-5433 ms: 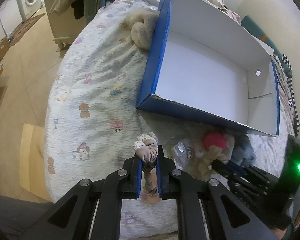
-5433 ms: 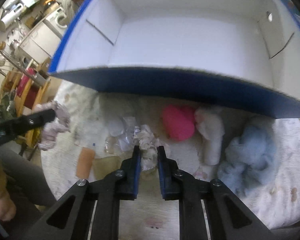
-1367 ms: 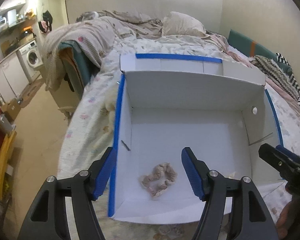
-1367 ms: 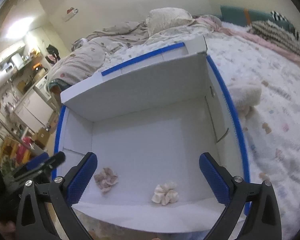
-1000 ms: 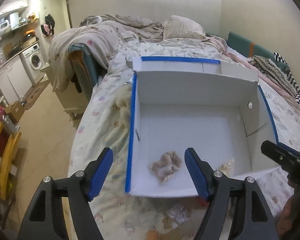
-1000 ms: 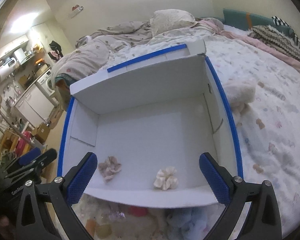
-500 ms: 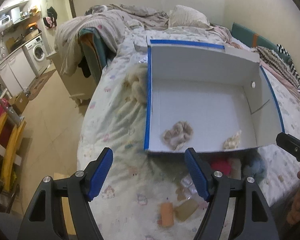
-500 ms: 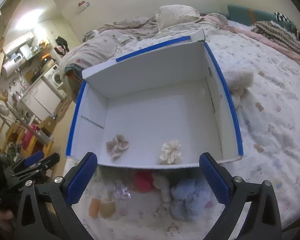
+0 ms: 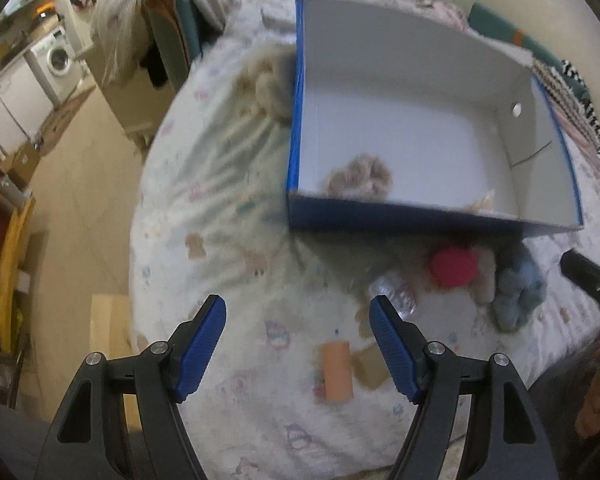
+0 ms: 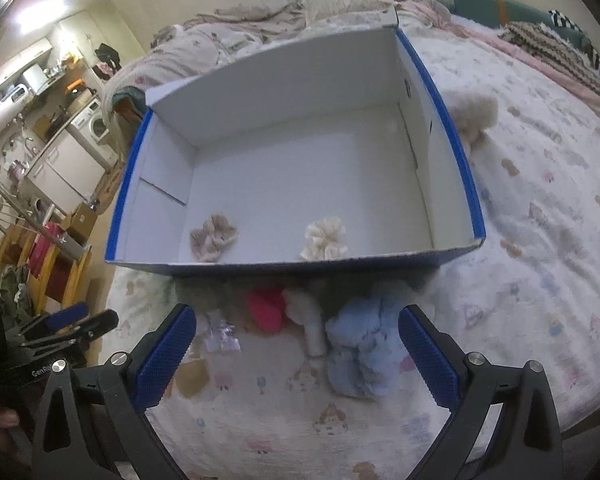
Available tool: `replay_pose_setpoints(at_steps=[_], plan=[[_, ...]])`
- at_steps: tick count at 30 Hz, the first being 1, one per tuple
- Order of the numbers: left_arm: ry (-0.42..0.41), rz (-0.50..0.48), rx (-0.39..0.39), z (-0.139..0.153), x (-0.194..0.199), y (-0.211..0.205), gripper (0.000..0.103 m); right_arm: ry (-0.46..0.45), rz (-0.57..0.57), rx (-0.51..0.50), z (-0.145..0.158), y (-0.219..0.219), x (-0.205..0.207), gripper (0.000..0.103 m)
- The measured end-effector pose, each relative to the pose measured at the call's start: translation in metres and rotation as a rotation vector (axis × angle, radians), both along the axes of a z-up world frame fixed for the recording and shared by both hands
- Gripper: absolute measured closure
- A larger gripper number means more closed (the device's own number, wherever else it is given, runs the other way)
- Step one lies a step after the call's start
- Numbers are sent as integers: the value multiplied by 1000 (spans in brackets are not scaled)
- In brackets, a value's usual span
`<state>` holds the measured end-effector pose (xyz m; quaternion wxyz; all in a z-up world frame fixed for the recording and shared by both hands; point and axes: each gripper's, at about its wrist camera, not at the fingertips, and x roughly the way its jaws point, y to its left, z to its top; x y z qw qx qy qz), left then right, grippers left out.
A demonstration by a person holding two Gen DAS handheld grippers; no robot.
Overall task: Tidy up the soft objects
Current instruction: 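Lower the left tool and grasp the small orange piece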
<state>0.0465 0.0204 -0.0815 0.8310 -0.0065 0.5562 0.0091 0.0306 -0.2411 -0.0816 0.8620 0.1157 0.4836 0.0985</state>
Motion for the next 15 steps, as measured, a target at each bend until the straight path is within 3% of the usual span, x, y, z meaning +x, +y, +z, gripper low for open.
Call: replay_pose_setpoints(at_steps=[5, 8, 15], plan=[[137, -33, -92, -27, 2, -2, 31, 18, -18, 9, -3, -3, 3, 0], [228, -40, -93, -47, 2, -7, 32, 35, -50, 24, -6, -11, 4, 0], [357, -17, -131, -82, 4, -9, 72, 88, -97, 81, -14, -24, 9, 0]])
